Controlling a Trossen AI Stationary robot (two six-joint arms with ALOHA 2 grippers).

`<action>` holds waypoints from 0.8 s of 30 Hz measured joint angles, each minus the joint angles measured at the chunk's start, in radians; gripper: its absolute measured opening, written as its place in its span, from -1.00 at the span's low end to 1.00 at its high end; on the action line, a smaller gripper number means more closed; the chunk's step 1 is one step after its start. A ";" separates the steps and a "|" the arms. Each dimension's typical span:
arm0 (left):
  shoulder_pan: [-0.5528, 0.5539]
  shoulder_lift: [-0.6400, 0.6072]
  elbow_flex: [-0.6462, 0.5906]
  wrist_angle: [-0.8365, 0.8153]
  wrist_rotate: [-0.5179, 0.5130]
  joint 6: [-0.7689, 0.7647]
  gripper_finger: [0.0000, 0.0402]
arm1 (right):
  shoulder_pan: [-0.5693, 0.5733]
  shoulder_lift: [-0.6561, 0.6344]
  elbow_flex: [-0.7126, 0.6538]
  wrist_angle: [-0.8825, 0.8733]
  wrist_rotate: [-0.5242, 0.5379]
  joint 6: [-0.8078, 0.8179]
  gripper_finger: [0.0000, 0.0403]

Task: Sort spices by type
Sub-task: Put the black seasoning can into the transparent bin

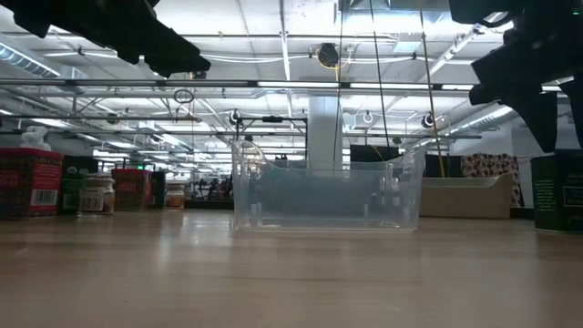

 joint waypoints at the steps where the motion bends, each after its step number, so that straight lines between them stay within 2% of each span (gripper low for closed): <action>1: 0.000 0.000 0.000 0.000 0.000 0.000 0.08 | 0.000 0.000 0.000 0.000 0.000 0.000 -0.22; 18: 0.000 0.000 0.000 0.000 0.000 0.000 0.08 | 0.000 0.000 -0.001 0.000 0.001 0.040 -0.20; 24: 0.000 0.000 0.001 0.000 0.000 0.002 0.08 | 0.000 0.000 -0.001 0.000 0.009 0.065 0.08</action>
